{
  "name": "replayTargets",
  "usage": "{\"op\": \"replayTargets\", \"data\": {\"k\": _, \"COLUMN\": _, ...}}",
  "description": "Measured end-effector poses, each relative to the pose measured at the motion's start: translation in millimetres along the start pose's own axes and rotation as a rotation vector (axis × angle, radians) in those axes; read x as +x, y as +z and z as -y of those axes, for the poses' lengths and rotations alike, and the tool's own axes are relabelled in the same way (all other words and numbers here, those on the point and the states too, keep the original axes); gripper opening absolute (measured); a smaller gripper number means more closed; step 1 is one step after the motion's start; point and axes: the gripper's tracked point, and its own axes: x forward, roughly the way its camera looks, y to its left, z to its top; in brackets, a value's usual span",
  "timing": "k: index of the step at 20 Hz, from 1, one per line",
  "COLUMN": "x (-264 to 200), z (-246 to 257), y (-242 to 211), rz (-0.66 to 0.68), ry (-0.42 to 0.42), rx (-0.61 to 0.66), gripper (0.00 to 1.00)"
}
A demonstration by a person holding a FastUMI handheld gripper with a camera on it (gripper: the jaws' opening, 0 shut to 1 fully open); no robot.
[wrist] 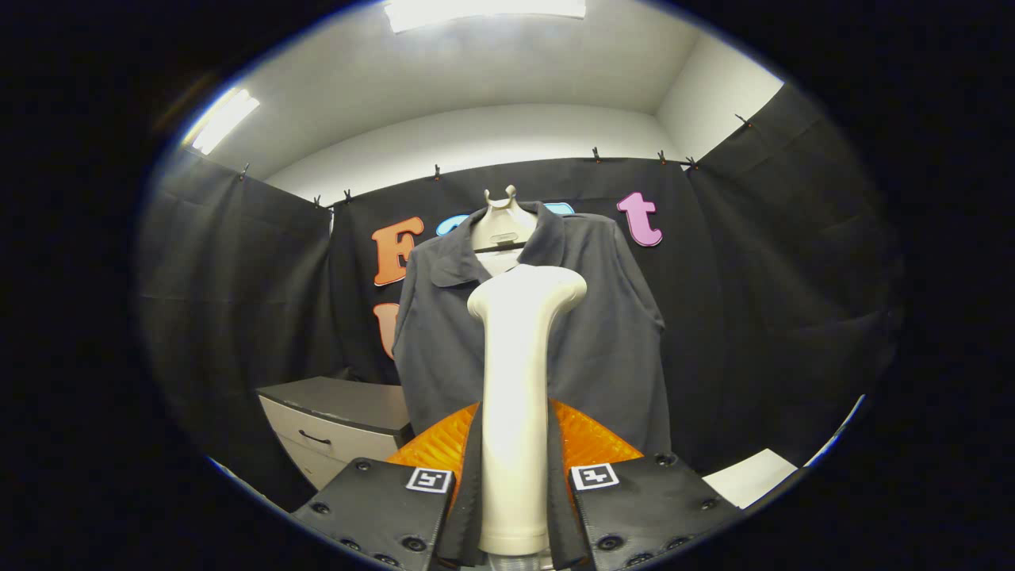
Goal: Iron the clothes twice with a garment steamer, once on the left side and once on the right side.
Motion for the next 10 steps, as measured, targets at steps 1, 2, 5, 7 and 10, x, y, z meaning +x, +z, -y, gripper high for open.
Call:
{"op": "replayTargets", "data": {"k": 1, "x": 1, "z": 14, "y": 2, "rz": -0.001, "ry": -0.014, "rx": -0.002, "gripper": 0.41}}
{"op": "replayTargets", "data": {"k": 2, "x": 2, "z": 26, "y": 3, "rz": -0.006, "ry": -0.028, "rx": -0.003, "gripper": 0.41}}
{"op": "replayTargets", "data": {"k": 5, "x": 13, "z": 60, "y": 2, "rz": -0.019, "ry": -0.064, "rx": -0.007, "gripper": 0.41}}
{"op": "replayTargets", "data": {"k": 7, "x": 22, "z": 75, "y": 0, "rz": -0.017, "ry": -0.076, "rx": 0.002, "gripper": 0.41}}
{"op": "replayTargets", "data": {"k": 10, "x": 41, "z": 91, "y": 0, "rz": -0.011, "ry": -0.082, "rx": 0.011, "gripper": 0.41}}
